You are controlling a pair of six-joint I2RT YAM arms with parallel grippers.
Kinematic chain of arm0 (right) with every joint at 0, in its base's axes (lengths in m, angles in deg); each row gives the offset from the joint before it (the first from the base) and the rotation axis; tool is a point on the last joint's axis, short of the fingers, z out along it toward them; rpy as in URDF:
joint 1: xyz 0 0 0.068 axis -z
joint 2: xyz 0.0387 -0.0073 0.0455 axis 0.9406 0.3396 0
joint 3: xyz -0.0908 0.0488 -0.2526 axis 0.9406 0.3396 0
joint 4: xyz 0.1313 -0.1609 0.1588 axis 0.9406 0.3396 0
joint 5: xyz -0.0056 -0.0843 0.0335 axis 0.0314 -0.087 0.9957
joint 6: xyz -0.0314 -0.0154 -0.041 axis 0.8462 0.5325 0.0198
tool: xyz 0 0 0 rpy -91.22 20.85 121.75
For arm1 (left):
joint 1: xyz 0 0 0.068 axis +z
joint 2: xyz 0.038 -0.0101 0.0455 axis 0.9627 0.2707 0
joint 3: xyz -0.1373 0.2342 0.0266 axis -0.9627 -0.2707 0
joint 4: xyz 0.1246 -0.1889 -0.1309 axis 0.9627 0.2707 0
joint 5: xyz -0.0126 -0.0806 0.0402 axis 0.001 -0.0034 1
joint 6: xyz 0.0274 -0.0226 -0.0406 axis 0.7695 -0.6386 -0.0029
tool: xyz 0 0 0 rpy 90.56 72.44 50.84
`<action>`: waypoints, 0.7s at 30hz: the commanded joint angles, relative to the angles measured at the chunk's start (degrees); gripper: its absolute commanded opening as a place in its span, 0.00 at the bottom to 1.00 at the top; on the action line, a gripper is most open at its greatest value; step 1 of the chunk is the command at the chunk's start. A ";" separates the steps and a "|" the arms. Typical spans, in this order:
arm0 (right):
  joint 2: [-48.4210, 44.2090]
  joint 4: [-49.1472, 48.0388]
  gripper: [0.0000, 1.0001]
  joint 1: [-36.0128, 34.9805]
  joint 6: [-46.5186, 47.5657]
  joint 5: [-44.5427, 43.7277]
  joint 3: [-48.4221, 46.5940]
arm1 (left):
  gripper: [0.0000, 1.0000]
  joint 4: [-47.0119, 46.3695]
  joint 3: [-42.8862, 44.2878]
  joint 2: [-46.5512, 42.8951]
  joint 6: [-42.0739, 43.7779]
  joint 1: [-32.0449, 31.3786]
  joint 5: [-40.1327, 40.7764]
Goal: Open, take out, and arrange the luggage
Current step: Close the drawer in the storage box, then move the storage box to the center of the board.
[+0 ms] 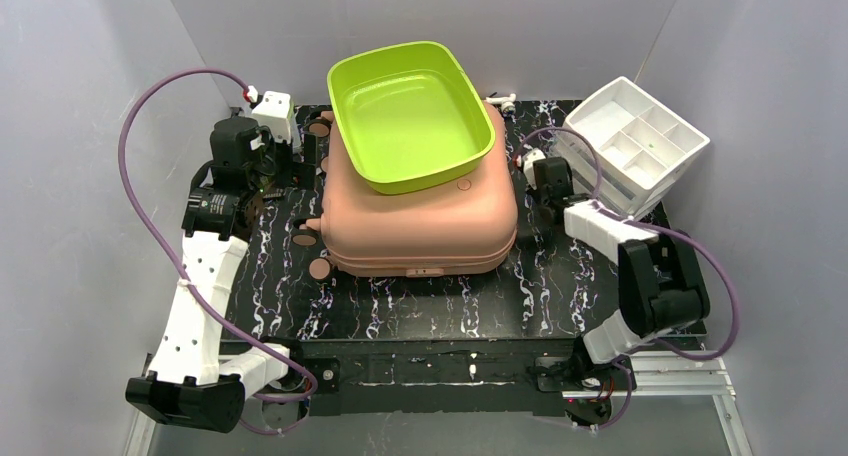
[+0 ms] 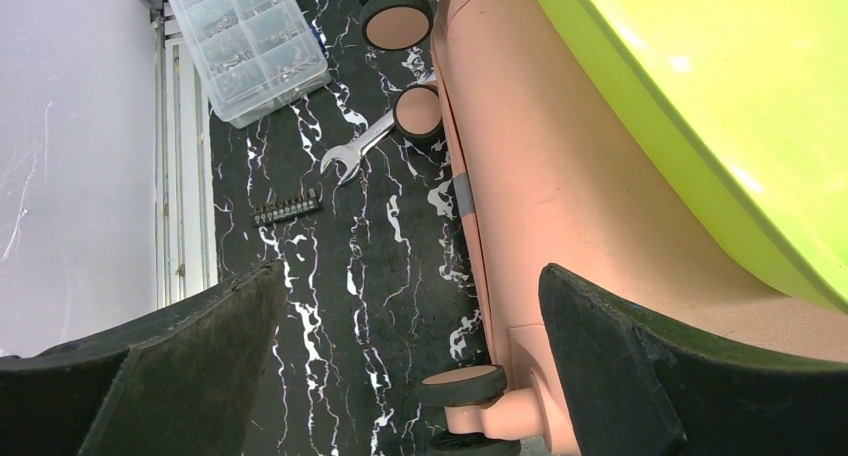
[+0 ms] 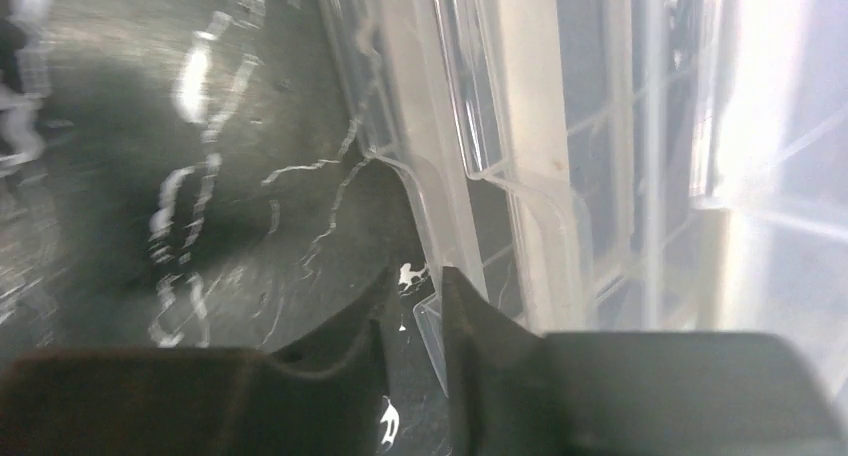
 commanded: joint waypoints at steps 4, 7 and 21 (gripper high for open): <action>-15.99 23.47 0.61 0.08 -3.03 29.14 -19.68 | 0.98 0.42 0.38 -0.07 -0.61 0.68 -0.88; -18.30 29.81 0.68 0.05 -1.57 29.12 -28.00 | 0.98 0.25 -0.06 -0.40 -0.58 0.91 -1.16; -18.16 20.57 0.77 1.66 5.09 5.82 -26.45 | 0.98 0.15 -0.90 -2.47 -0.51 1.35 -3.35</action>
